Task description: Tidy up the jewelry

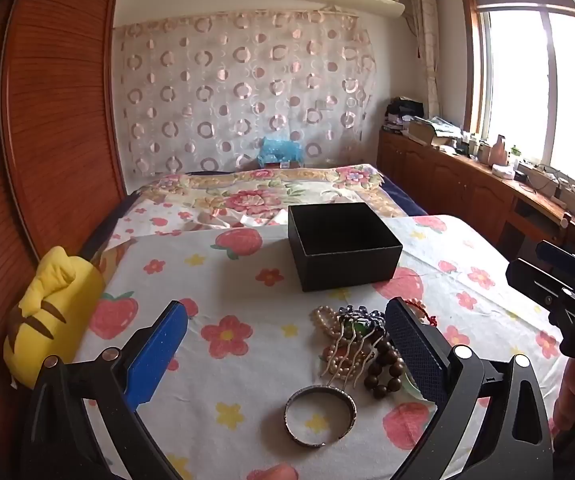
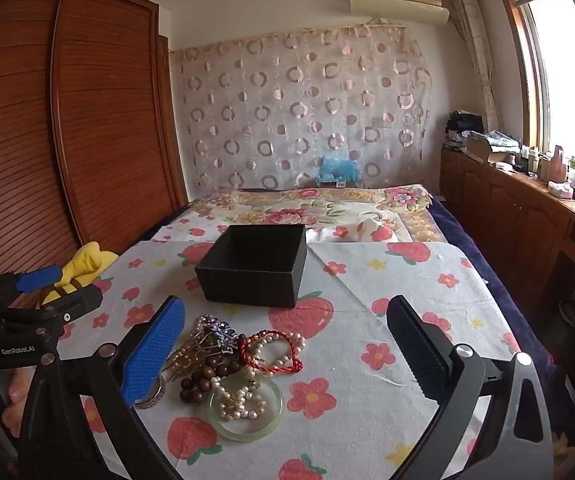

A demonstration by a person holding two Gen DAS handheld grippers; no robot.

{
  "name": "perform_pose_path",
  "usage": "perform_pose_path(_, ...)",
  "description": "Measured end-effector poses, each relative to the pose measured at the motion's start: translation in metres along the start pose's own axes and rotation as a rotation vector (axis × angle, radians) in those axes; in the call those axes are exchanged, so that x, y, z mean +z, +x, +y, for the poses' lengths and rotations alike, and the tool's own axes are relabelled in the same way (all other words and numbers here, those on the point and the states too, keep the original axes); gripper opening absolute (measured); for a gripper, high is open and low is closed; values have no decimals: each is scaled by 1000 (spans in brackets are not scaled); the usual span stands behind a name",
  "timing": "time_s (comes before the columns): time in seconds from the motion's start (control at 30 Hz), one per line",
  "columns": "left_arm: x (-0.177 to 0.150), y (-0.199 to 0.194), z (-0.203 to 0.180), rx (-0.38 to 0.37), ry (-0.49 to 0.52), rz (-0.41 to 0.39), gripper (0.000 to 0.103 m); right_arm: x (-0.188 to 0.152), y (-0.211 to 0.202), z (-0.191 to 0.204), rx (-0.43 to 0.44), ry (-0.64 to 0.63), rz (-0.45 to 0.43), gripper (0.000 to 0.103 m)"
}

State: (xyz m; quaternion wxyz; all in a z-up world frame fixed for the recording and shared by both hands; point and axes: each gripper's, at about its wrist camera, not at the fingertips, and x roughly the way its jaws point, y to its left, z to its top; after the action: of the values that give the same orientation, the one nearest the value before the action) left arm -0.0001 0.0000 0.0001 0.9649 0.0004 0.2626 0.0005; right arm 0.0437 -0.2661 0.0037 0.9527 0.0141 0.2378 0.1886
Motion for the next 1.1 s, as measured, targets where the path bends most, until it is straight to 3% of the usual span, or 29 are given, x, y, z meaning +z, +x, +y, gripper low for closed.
perform_pose_path(1.1,9,-6,-3,-2,4,-15,95,0,-2,0,3,4,-7,101)
